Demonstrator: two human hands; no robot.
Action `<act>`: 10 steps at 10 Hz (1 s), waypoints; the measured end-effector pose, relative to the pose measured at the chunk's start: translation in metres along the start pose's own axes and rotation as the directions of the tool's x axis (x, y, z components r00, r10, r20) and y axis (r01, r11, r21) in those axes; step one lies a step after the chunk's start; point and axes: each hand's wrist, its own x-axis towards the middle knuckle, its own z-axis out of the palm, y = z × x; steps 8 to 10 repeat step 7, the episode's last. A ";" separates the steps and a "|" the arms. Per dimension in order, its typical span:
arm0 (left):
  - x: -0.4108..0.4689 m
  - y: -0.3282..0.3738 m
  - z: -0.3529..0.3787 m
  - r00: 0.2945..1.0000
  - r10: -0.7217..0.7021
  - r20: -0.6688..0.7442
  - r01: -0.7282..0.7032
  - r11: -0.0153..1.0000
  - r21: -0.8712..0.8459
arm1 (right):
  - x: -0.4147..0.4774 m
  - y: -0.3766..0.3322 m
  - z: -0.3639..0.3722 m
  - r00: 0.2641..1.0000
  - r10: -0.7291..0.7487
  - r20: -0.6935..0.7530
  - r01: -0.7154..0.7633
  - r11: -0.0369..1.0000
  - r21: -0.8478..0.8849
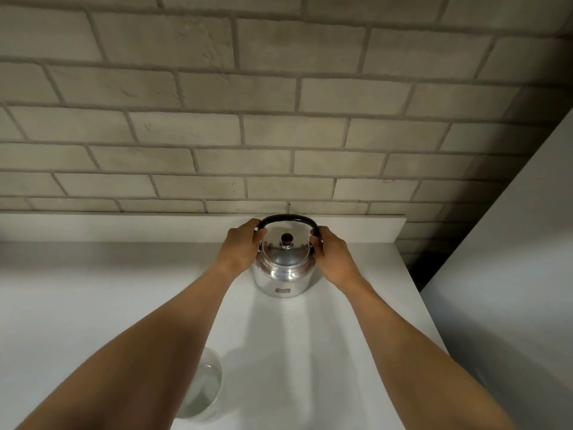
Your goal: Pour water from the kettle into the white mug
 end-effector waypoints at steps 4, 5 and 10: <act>0.021 -0.014 0.012 1.000 -0.004 -0.025 0.004 0.999 -0.034 | 0.024 0.012 0.011 0.998 -0.049 -0.024 0.050 0.999 0.016; 0.018 -0.011 0.010 0.999 -0.051 0.018 0.053 0.994 -0.099 | 0.022 0.011 0.005 0.999 -0.044 -0.010 0.044 0.999 -0.019; 0.008 -0.001 -0.009 0.999 -0.011 0.038 0.013 0.999 -0.046 | -0.001 0.004 -0.012 0.999 -0.019 -0.037 0.019 1.000 0.004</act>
